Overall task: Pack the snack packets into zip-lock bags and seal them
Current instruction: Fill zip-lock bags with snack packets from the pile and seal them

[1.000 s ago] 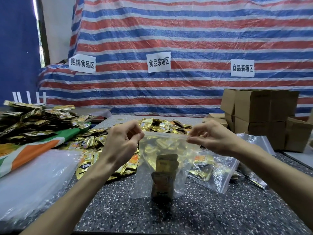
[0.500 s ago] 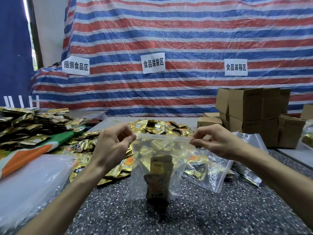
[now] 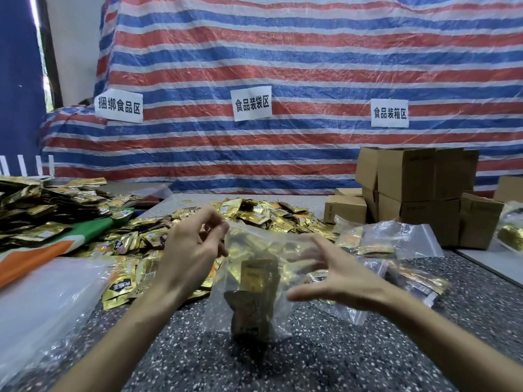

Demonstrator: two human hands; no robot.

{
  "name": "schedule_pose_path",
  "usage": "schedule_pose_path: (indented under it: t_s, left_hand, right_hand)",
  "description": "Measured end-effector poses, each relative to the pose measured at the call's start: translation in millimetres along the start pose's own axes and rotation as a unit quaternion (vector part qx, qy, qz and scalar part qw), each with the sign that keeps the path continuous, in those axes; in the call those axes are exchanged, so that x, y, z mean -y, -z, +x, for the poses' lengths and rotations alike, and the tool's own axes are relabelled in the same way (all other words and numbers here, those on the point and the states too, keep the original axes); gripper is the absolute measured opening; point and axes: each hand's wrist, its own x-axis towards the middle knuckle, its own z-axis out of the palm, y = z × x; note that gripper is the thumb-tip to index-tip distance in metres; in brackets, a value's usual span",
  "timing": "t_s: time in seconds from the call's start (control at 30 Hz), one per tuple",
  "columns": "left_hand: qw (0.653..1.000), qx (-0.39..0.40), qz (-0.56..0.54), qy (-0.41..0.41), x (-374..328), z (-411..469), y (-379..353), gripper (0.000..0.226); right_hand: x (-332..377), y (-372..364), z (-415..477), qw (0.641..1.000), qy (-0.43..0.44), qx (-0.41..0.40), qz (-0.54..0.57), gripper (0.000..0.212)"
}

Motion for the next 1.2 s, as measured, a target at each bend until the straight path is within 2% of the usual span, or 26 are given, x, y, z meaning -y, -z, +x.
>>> schedule_pose_path:
  t_s: [0.07,0.17,0.23,0.33,0.4,0.47,0.53,0.63,0.7,0.77,0.8,0.87,1.0,1.07,1.13,1.2]
  left_hand:
    - [0.999,0.013,-0.046,0.009,-2.0,-1.8,-12.0,0.015]
    - [0.994,0.039,-0.1,0.007,-5.0,-6.9,-30.5,0.014]
    - [0.99,0.047,-0.134,0.008,-3.9,-10.3,-39.9,0.013]
    - [0.988,0.033,-0.149,0.012,3.9,-13.0,-46.0,0.01]
    - [0.987,0.018,-0.154,0.03,11.9,-15.0,-47.9,0.017]
    - [0.988,0.003,-0.147,0.045,19.8,-17.4,-50.5,0.022]
    - [0.989,0.009,-0.133,0.063,27.9,-20.1,-54.8,0.02]
    - [0.989,0.036,-0.113,0.082,41.5,-24.2,-62.5,0.013]
    - [0.988,0.055,-0.113,0.094,48.4,-26.8,-67.5,0.01]
    - [0.986,0.066,-0.112,0.101,53.4,-27.8,-72.7,0.009]
    - [0.986,0.07,-0.111,0.106,55.2,-28.0,-75.2,0.009]
    - [0.984,0.08,-0.11,0.113,57.7,-27.2,-80.1,0.011]
    - [0.982,0.101,-0.107,0.114,59.7,-26.8,-87.0,0.011]
    - [0.982,0.111,-0.102,0.113,61.8,-27.6,-88.7,0.01]
    - [0.982,0.119,-0.095,0.112,63.9,-28.8,-88.7,0.009]
    - [0.982,0.123,-0.09,0.11,66.4,-31.2,-87.0,0.009]
  right_hand:
    - [-5.5,-13.0,7.2,0.999,-0.015,0.017,-0.025,0.114]
    - [-13.6,-28.7,17.8,0.997,-0.044,0.043,0.054,0.115]
    - [-18.5,-35.2,23.9,0.995,-0.044,0.036,0.084,0.09]
    - [-16.0,-31.7,28.0,0.994,-0.049,0.012,0.098,0.031]
    - [-13.7,-21.4,31.0,0.988,-0.09,-0.005,0.124,0.022]
    - [-13.3,-6.7,38.3,0.975,-0.133,-0.062,0.168,0.033]
    - [-14.6,9.0,49.4,0.945,-0.165,-0.132,0.249,0.035]
    - [-23.0,37.2,74.5,0.872,-0.187,-0.259,0.37,0.028]
    - [-26.9,55.7,90.9,0.83,-0.178,-0.302,0.435,0.025]
    - [-31.4,68.8,103.2,0.784,-0.176,-0.348,0.483,0.032]
    - [-35.6,72.1,107.6,0.773,-0.182,-0.366,0.485,0.03]
    - [-46.6,73.0,114.4,0.776,-0.215,-0.384,0.452,0.023]
    - [-68.1,67.1,120.4,0.776,-0.252,-0.41,0.408,0.039]
    - [-68.5,68.4,121.2,0.787,-0.254,-0.416,0.378,0.048]
    - [-63.0,68.5,118.6,0.805,-0.266,-0.414,0.331,0.047]
    - [-55.3,63.7,114.1,0.829,-0.282,-0.425,0.23,0.052]
